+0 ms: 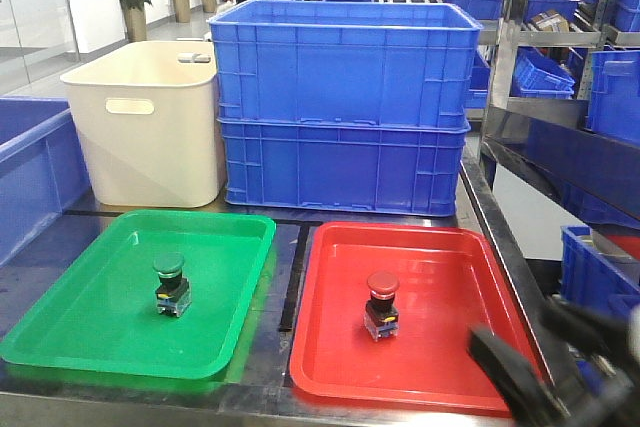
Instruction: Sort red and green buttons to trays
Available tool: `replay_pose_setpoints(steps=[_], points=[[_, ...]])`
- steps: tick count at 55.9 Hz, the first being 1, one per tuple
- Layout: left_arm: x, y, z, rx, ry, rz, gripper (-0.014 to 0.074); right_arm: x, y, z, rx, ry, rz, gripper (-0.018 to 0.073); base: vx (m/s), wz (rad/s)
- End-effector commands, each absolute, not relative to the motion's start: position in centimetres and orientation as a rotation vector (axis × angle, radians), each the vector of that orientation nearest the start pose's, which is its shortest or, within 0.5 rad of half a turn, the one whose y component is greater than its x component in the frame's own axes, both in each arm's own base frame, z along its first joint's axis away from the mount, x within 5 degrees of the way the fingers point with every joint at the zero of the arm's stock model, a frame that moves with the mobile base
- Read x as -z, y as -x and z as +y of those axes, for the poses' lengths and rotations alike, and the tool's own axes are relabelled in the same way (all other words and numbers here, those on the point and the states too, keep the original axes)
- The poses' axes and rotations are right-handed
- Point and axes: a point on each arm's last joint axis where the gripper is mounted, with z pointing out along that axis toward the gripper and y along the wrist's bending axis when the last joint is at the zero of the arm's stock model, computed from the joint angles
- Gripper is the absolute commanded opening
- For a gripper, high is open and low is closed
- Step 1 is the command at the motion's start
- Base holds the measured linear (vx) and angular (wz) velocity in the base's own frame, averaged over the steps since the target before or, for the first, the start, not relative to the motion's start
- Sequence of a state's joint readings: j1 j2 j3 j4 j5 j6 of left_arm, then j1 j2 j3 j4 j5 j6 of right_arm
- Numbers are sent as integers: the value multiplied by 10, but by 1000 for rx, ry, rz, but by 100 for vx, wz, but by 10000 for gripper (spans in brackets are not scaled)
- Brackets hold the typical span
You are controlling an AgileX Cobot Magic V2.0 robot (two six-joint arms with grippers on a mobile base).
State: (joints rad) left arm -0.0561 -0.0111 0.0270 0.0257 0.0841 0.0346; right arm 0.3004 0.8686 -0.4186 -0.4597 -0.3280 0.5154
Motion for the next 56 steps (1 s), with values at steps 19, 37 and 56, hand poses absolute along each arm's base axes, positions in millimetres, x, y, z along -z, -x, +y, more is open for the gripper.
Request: replay_pose_setpoints(steps=[19,37,56], points=[[-211,-55,-3,-4,-86,1485,-8,-230,-72,22,-277,179,1510,344,0,0],[-211,-55,-3,-4,-86,1484,-8,-197,-57,1,26,64,1528,25,0,0],[-211,-55,-3,-4,-86,1484,-8,-199,-56,0,82,74,1511,-13,0,0]])
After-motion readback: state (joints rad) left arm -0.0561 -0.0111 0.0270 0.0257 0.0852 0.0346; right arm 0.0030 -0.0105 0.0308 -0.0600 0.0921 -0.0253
